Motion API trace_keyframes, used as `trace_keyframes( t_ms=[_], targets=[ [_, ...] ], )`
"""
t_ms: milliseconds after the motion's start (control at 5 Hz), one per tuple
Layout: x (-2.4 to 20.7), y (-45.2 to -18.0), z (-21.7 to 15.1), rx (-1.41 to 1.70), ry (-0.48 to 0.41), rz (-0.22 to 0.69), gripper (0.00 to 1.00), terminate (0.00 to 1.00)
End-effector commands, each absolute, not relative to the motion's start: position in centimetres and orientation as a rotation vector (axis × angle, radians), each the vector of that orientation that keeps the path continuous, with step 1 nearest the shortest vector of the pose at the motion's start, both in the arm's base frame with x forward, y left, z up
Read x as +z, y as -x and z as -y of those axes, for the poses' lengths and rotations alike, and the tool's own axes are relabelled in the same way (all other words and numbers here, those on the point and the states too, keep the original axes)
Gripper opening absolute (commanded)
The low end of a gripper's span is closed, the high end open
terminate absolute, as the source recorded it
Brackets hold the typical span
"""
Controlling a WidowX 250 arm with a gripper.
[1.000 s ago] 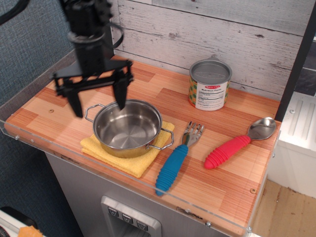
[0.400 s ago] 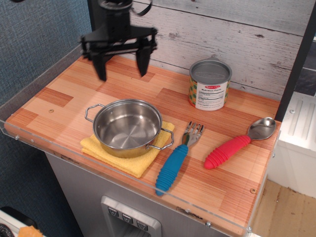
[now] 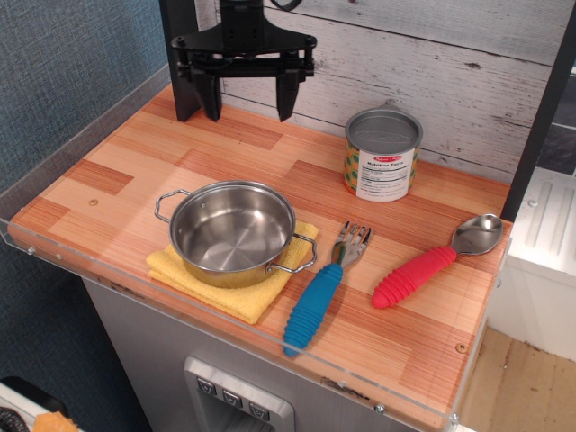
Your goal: Place the pot on the yellow towel.
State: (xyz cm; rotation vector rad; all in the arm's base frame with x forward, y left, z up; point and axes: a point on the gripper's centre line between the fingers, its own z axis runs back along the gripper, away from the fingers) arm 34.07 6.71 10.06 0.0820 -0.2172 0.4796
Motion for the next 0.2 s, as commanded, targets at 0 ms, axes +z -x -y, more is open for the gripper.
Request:
trace_keyframes(
  t_ms=[0],
  targets=[
    [12.20,-35.49,-6.34,0.315,-0.070,0.307,1.00,1.00]
  ],
)
